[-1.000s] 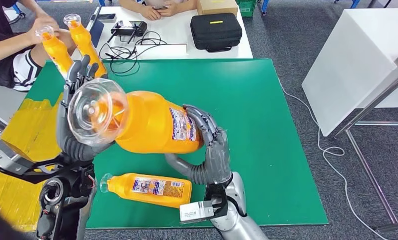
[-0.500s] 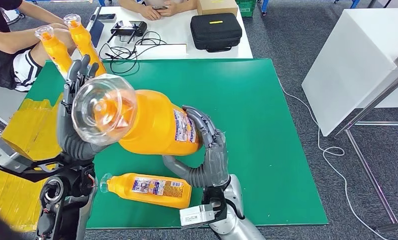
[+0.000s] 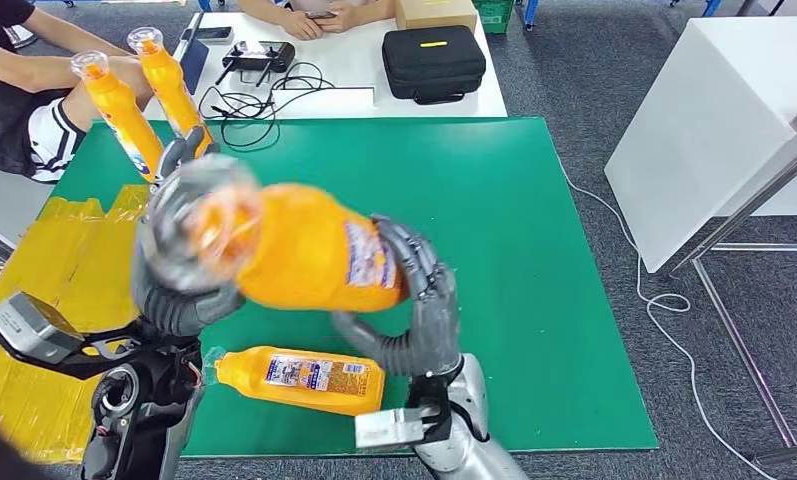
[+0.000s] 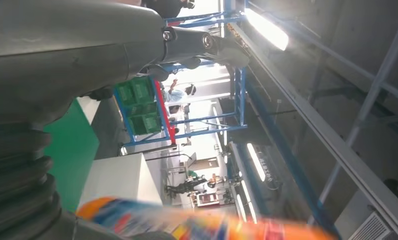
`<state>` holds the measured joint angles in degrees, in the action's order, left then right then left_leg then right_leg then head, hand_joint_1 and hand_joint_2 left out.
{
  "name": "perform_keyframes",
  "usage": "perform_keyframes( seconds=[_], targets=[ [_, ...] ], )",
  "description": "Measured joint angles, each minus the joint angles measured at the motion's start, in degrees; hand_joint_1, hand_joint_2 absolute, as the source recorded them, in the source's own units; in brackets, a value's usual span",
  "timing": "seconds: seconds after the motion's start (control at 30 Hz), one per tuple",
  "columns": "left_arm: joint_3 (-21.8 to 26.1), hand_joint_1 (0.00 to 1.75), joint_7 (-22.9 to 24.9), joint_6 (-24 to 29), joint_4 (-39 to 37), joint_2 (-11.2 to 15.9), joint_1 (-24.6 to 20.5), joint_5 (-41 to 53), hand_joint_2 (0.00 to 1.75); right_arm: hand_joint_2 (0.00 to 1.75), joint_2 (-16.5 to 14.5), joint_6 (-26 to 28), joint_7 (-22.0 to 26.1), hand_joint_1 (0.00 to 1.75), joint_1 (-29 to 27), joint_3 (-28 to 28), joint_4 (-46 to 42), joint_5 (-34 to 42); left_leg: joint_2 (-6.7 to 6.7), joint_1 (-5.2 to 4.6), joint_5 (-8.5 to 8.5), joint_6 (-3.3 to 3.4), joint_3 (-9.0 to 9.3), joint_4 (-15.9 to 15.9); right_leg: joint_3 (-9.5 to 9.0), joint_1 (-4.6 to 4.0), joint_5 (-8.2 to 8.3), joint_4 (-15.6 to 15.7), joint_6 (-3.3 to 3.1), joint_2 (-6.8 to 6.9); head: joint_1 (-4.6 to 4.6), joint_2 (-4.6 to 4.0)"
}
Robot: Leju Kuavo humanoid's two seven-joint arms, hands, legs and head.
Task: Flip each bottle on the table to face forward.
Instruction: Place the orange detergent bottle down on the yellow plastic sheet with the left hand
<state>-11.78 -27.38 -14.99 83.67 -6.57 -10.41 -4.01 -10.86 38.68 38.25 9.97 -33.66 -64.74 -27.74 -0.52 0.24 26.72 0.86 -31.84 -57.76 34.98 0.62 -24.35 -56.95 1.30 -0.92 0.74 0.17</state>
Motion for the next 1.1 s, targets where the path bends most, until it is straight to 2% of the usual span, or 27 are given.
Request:
perform_keyframes(
  seconds=[0.2, 0.4, 0.53, 0.7, 0.9, 1.1],
  targets=[
    [-0.74, 0.0, 0.01, 0.06, 0.68, 0.25, 0.96, 0.64, 1.75, 1.75, 0.17, 0.46, -0.07, 1.75, 0.04, 4.65, -1.94, 3.81, 0.0, -0.02, 0.0, 0.0, 0.01, 0.0, -0.01, 0.02, 0.0, 0.0, 0.0, 0.0, 0.01, 0.0],
    [-1.26, 0.0, 0.04, 0.04, 0.69, 0.25, 0.95, 0.92, 1.75, 1.75, -0.05, 0.58, 0.5, 1.75, 0.07, 5.5, -1.94, 3.86, 0.01, 0.0, 0.0, 0.0, 0.02, 0.0, -0.01, 0.01, 0.0, 0.0, 0.0, 0.0, 0.02, 0.0],
    [-2.26, 0.0, 0.13, -0.13, 0.69, 0.27, 0.95, 1.29, 1.75, 1.75, -0.73, 1.2, 1.56, 1.75, 0.14, 8.37, -2.43, 3.34, 0.01, 0.02, 0.0, 0.0, 0.02, 0.0, -0.01, -0.01, 0.0, 0.0, 0.0, 0.0, 0.02, 0.0],
    [-2.95, 0.0, 0.48, -0.76, 0.69, 0.27, 0.77, 1.52, 1.75, 1.75, -0.61, 1.35, 0.13, 1.75, 0.34, 10.09, -3.64, 1.68, 0.02, 0.0, 0.0, 0.0, 0.02, 0.0, -0.01, 0.01, 0.0, 0.0, 0.0, 0.0, 0.0, -0.01],
    [-3.97, 0.0, 0.94, -1.4, 0.63, 0.27, -0.44, 1.48, 1.75, 1.75, -1.31, 0.41, -4.12, 1.75, 1.62, 7.27, -0.95, -8.58, 0.01, 0.02, 0.0, 0.0, 0.02, 0.0, -0.01, 0.0, 0.0, 0.0, 0.0, 0.0, 0.02, 0.0],
    [-4.28, 0.0, 2.01, -1.61, -0.72, 0.23, -2.48, -0.19, 1.75, 1.75, -3.5, -0.42, -6.16, 1.75, 3.46, 1.24, 6.09, -13.11, 0.02, 0.07, -0.01, -0.01, 0.03, 0.01, -0.01, -0.05, 0.0, -0.01, 0.0, 0.0, 0.02, -0.01]
  ],
)
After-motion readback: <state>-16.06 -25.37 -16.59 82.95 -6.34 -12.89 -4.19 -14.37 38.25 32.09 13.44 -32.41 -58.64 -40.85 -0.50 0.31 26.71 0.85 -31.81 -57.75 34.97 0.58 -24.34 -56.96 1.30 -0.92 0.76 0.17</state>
